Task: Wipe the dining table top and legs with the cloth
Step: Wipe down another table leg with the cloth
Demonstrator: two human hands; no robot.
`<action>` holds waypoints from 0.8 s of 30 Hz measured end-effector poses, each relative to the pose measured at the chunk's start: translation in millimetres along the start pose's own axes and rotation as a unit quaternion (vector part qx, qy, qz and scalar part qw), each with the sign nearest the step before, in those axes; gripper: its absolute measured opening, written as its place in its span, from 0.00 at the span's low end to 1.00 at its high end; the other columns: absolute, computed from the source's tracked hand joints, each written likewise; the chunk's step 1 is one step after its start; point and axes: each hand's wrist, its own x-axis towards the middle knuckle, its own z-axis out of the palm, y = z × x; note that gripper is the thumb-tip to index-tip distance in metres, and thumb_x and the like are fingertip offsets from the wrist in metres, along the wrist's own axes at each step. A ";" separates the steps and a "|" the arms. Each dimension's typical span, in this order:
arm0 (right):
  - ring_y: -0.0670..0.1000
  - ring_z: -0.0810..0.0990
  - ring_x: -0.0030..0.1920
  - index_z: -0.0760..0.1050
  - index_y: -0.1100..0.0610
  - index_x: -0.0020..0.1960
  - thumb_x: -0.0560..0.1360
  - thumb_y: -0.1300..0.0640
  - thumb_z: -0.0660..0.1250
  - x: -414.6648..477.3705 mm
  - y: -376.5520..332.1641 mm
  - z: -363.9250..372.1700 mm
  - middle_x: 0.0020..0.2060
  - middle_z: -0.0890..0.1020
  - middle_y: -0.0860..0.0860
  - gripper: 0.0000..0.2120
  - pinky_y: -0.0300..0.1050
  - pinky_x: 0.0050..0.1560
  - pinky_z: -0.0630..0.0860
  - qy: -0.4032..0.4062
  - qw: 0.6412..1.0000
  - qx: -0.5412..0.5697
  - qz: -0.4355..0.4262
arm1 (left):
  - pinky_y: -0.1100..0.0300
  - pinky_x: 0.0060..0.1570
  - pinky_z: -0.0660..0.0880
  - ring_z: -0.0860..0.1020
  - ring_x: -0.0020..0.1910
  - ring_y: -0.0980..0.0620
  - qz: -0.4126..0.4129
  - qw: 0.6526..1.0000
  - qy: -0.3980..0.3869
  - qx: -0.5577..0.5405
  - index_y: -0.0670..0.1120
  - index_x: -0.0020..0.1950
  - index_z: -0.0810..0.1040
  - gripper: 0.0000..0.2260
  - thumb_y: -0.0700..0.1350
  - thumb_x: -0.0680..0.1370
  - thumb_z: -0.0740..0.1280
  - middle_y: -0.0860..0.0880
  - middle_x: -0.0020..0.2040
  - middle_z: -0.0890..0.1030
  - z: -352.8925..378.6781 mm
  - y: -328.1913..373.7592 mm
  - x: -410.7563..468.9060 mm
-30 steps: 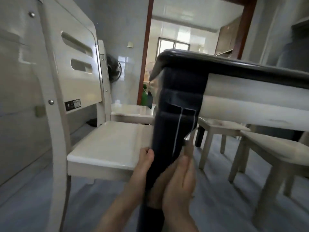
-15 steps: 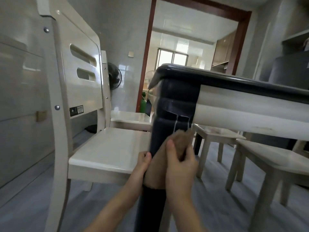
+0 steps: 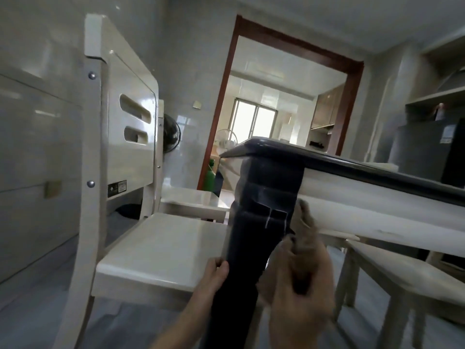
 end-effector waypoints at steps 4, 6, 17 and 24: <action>0.51 0.64 0.75 0.69 0.60 0.70 0.77 0.54 0.66 57.0 23.2 20.7 0.71 0.71 0.55 0.24 0.55 0.74 0.62 -0.178 0.968 -0.057 -0.166 | 0.72 0.20 0.61 0.63 0.28 0.54 0.003 1.000 0.004 0.018 0.45 0.26 0.63 0.22 0.29 0.79 0.51 0.49 0.27 0.66 1.7 -3.7 7.2; 0.53 0.62 0.76 0.69 0.60 0.71 0.78 0.52 0.65 72.9 26.5 36.9 0.71 0.69 0.54 0.24 0.53 0.76 0.57 -0.240 0.928 -0.084 -0.274 | 0.72 0.21 0.61 0.63 0.28 0.54 0.010 1.000 0.016 0.013 0.45 0.27 0.63 0.22 0.28 0.79 0.51 0.49 0.27 0.65 3.5 -7.2 8.1; 0.54 0.62 0.76 0.67 0.59 0.73 0.82 0.53 0.58 82.9 50.4 14.4 0.72 0.69 0.56 0.20 0.53 0.76 0.59 -0.328 0.843 -0.105 -0.414 | 0.74 0.23 0.63 0.63 0.29 0.55 0.014 1.000 0.020 0.014 0.46 0.27 0.62 0.22 0.27 0.78 0.51 0.51 0.28 0.65 7.2 -4.1 3.2; 0.55 0.63 0.75 0.66 0.61 0.72 0.82 0.55 0.59 116.2 58.5 -4.5 0.72 0.68 0.56 0.20 0.54 0.75 0.61 -0.376 0.813 -0.131 -0.425 | 0.72 0.22 0.61 0.67 0.24 0.62 -0.011 1.000 0.008 0.007 0.46 0.26 0.63 0.23 0.27 0.78 0.51 0.50 0.28 0.65 1.0 -2.2 2.0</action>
